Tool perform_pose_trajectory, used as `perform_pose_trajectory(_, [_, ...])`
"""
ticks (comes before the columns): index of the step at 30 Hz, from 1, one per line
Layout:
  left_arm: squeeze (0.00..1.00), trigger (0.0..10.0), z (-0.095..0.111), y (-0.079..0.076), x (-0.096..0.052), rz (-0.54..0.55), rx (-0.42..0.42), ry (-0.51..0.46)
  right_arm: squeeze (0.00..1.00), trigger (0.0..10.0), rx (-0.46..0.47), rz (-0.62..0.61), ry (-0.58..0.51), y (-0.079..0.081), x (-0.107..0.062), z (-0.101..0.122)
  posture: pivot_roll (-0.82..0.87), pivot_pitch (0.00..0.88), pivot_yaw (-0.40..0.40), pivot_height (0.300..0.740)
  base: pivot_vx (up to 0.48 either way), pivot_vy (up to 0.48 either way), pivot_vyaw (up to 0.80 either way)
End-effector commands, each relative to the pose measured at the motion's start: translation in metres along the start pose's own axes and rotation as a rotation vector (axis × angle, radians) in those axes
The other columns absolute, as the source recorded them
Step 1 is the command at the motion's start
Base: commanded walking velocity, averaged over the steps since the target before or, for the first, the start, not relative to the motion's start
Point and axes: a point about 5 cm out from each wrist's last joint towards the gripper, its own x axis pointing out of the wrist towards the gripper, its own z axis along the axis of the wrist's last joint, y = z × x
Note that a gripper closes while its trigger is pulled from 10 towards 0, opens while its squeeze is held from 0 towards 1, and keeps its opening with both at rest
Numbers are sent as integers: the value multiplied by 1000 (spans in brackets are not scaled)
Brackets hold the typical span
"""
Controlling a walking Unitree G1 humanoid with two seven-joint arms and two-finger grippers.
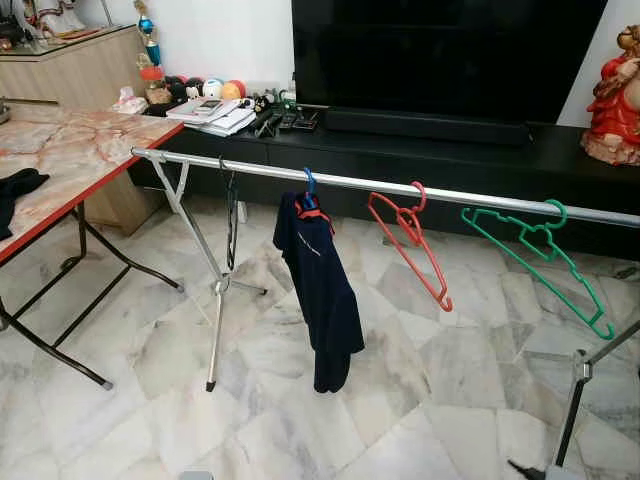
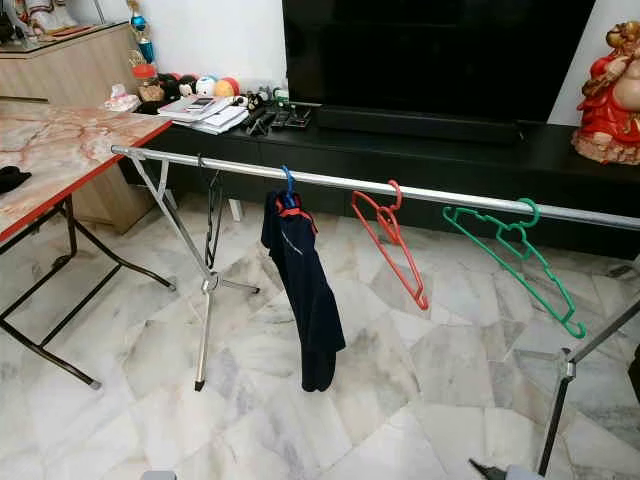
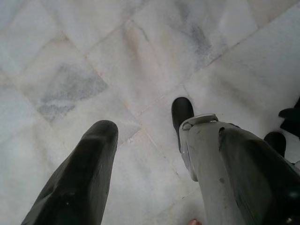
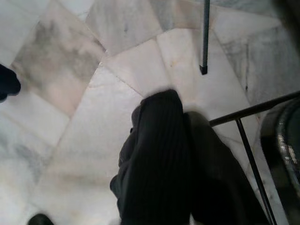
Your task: Hang hanger
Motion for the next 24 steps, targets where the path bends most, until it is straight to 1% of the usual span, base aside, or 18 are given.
perform_pose_trajectory(1, [0,10000,-5,2,-1,-1,0,29,0,10000,15,2,-123,2,5,29,-3,30,17,740,0,0,0])
perform_pose_trajectory(2, [0,10000,-5,2,-1,-1,0,29,0,10000,25,12,-143,4,6,34,1,29,14,740,0,0,0])
perform_pose_trajectory(3, [0,10000,-5,2,-1,-1,-4,28,0,10000,21,36,-202,9,8,49,2,26,11,740,0,0,0])
perform_pose_trajectory(4, [0,10000,-5,2,-1,-1,-5,27,0,10000,15,49,-228,12,8,55,2,26,11,740,0,0,0])
perform_pose_trajectory(5, [0,10000,-6,2,-1,-1,-6,27,0,10000,9,73,-277,18,8,64,-1,25,7,740,0,0,0])
perform_pose_trajectory(6, [0,10000,-6,2,-1,-1,-7,28,0,10000,17,118,-349,26,6,75,-2,23,3,740,0,0,0])
perform_pose_trajectory(7, [0,10000,-6,2,-1,-1,-7,28,0,10000,17,118,-349,26,6,75,-2,23,3,740,0,0,0])
perform_pose_trajectory(8, [0,10000,-6,3,-1,1,-11,28,0,10000,20,172,-451,35,1,88,-3,23,3,740,0,0,0])
perform_pose_trajectory(9, [0,10000,-7,3,-1,3,-14,28,0,10000,19,204,-526,40,-4,96,-8,24,5,740,0,0,0])
perform_pose_trajectory(10, [0,10000,-7,3,-1,3,-14,28,0,10000,19,204,-526,40,-4,96,-8,24,5,740,0,0,0])
perform_pose_trajectory(12, [0,10000,-8,3,-2,1,-9,30,0,10000,1,236,-611,44,-12,101,-35,24,12,740,0,0,0])
perform_pose_trajectory(14, [0,10000,-8,3,-2,-3,-2,33,0,10000,-15,244,-637,45,-15,103,-40,22,13,740,0,0,0])
perform_pose_trajectory(18, [0,10000,-9,2,-2,-9,0,32,0,10000,-11,256,-658,50,-17,106,-33,10,10,740,0,0,0])
perform_pose_trajectory(19, [0,10000,-9,1,-2,-11,-2,31,0,10000,-23,265,-671,52,-18,108,-32,8,9,740,0,0,0])
perform_pose_trajectory(20, [0,10000,-10,1,-2,-13,-3,29,0,10000,-43,292,-706,59,-21,114,-29,4,10,740,0,0,0])
perform_pose_trajectory(21, [0,10000,-10,1,-2,-13,-1,31,0,10000,-53,306,-723,62,-23,117,-29,0,10,740,0,0,0])
perform_pose_trajectory(22, [0,10000,-10,1,-2,-13,-1,31,0,10000,-53,306,-723,62,-23,117,-29,0,10,740,0,0,0])
perform_pose_trajectory(24, [0,10000,-11,1,-2,-13,5,35,0,10000,-73,325,-758,68,-27,124,-28,0,12,740,0,0,0])
